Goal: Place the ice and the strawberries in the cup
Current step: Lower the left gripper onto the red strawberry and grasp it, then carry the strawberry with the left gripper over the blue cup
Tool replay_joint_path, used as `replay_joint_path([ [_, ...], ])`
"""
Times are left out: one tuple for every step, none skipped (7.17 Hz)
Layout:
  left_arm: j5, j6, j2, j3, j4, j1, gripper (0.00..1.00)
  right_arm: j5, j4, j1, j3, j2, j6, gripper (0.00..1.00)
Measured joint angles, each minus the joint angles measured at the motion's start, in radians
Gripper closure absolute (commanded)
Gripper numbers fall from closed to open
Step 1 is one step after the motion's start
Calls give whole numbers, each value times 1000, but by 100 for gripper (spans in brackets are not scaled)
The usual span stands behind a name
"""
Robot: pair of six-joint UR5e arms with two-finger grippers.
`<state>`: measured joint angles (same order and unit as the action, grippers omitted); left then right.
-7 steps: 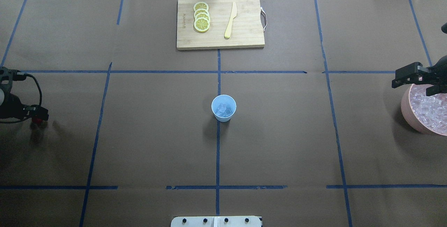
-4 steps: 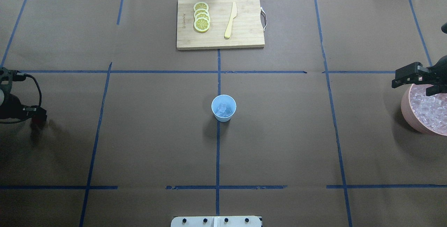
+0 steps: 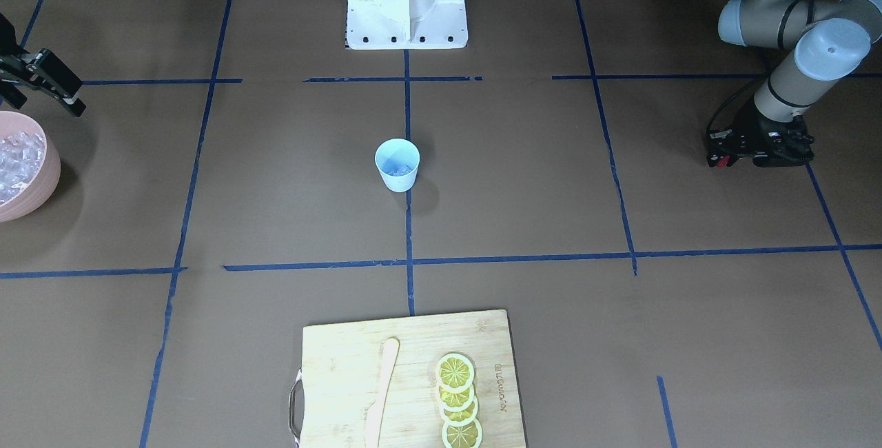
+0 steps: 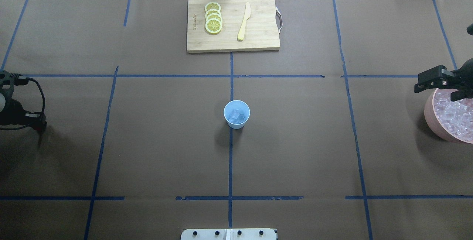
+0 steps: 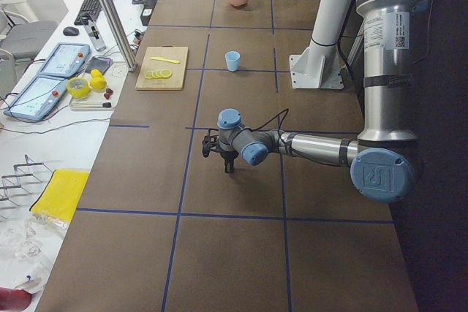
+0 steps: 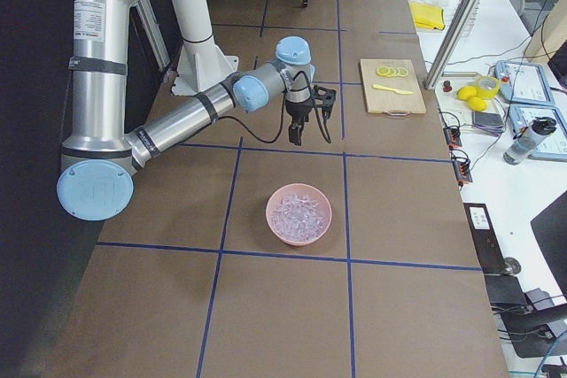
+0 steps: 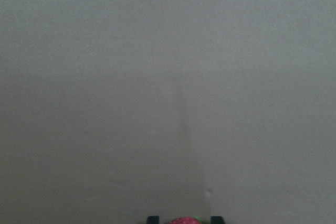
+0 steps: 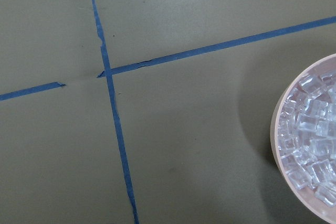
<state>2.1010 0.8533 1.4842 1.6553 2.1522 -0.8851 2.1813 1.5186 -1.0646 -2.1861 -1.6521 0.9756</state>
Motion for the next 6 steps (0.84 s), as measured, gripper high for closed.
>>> replay_joint_path([
  [19, 34, 16, 10, 0, 0, 100, 0, 0, -2, -1, 0, 0, 0],
  [52, 93, 54, 20, 0, 0, 100, 1, 0, -4, -3, 0, 0, 0],
  [89, 182, 124, 25, -2, 1, 100, 1, 1, -8, -4, -1, 0, 0],
  [121, 290, 211, 27, -5, 9, 100, 2, 1, -12, -5, -2, 0, 0],
  [140, 401, 300, 26, -8, 37, 100, 4, 2, -16, -6, -3, 0, 0],
  [143, 528, 399, 22, -10, 89, 100, 11, 3, -25, -8, -4, 0, 0],
])
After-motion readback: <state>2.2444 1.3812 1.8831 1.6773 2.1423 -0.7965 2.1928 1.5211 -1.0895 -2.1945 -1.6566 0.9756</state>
